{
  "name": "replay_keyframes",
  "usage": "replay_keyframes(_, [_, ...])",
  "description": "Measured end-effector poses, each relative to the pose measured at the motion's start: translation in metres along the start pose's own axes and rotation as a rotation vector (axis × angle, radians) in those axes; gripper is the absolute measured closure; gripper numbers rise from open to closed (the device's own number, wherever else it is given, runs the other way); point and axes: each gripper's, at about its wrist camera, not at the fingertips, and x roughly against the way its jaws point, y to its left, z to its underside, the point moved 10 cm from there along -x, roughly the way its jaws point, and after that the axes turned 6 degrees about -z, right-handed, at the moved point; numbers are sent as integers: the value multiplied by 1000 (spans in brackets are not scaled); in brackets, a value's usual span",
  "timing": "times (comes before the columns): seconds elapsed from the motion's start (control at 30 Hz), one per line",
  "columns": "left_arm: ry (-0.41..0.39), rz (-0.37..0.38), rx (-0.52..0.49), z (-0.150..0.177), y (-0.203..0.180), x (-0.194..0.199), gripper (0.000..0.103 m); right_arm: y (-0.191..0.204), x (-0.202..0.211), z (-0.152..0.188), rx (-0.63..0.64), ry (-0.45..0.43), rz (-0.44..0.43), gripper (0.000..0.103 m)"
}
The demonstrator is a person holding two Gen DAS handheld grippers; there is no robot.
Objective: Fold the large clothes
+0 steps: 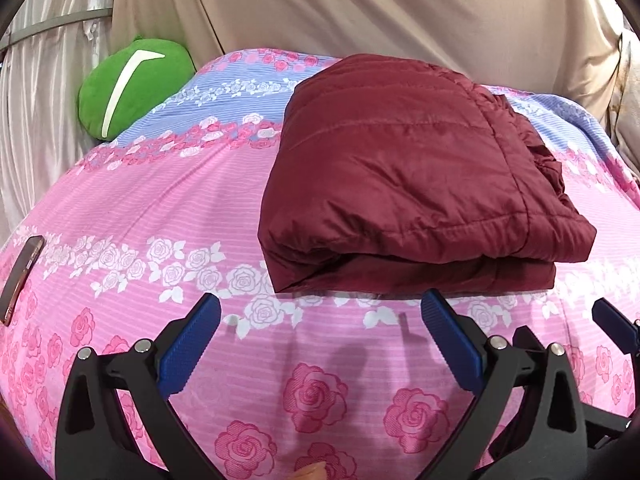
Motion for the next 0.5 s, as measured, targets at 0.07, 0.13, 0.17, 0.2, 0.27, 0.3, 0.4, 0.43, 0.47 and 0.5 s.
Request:
replay_keyframes(0.07, [3, -3, 10, 0, 2, 0, 5, -5, -1, 0, -21, 4, 1, 24])
replay_keyframes(0.13, [5, -3, 21, 0, 4, -1, 5, -11, -2, 1, -50, 9, 6, 24])
replay_keyframes(0.17, [5, -8, 25, 0, 5, -1, 5, -14, -2, 1, -62, 9, 10, 24])
replay_keyframes(0.2, [4, -8, 29, 0, 6, -1, 5, -15, -2, 2, -67, 8, 10, 24])
replay_keyframes(0.27, [5, -14, 33, 0, 7, -1, 5, -16, -1, 1, -68, 1, 17, 24])
replay_keyframes(0.3, [5, -14, 35, 1, 8, -1, 5, -16, 0, 1, -67, -2, 21, 24])
replay_keyframes(0.4, [12, -22, 39, 1, 10, -2, 5, -19, 1, 0, -80, -9, 28, 24])
replay_keyframes(0.43, [17, -21, 33, 2, 8, -3, 5, -19, 1, 0, -86, -12, 22, 24])
replay_keyframes(0.47, [20, -24, 28, 2, 8, -4, 5, -19, 1, 0, -88, -11, 22, 24])
replay_keyframes(0.5, [22, -28, 24, 2, 7, -4, 5, -20, 1, 0, -89, -10, 22, 24])
